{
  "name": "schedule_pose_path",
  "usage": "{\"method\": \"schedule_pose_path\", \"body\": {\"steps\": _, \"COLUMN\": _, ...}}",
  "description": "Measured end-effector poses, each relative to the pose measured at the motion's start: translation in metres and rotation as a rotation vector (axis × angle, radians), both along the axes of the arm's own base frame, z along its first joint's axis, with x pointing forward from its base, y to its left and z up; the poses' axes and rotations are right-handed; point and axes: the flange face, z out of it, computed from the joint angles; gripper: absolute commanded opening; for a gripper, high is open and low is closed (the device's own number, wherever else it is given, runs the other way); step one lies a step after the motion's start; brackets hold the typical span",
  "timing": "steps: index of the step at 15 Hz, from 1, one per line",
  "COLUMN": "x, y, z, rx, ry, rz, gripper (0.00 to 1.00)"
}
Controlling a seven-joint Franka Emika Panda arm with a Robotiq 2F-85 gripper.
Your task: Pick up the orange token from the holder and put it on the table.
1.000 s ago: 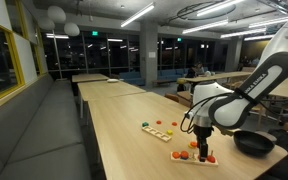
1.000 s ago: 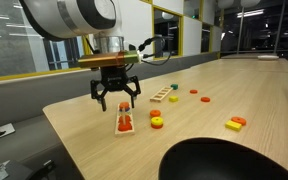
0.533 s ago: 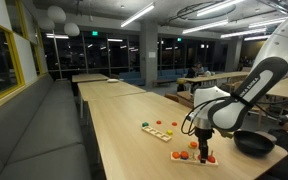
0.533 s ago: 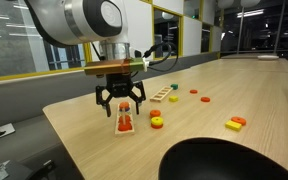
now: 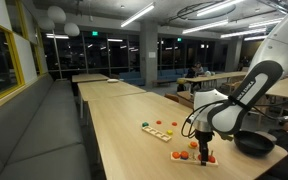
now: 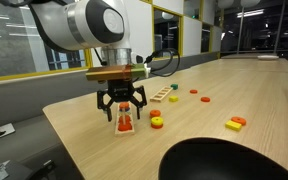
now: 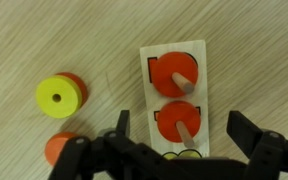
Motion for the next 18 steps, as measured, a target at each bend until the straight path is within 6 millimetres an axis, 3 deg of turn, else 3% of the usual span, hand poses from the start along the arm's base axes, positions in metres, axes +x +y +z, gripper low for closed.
{"method": "schedule_pose_path", "body": {"steps": 13, "x": 0.0044, "y": -0.0031, "z": -0.0019, "rx": 0.005, "ry": -0.037, "rz": -0.007, "gripper": 1.0}}
{"method": "schedule_pose_path", "body": {"steps": 14, "x": 0.0048, "y": -0.0035, "z": -0.0015, "rx": 0.005, "ry": -0.041, "rz": -0.008, "gripper": 0.94}}
{"method": "schedule_pose_path", "body": {"steps": 15, "x": 0.005, "y": -0.0038, "z": -0.0013, "rx": 0.006, "ry": -0.043, "rz": -0.009, "gripper": 0.75}}
{"method": "schedule_pose_path", "body": {"steps": 18, "x": 0.0052, "y": -0.0044, "z": -0.0012, "rx": 0.006, "ry": -0.045, "rz": -0.01, "gripper": 0.51}}
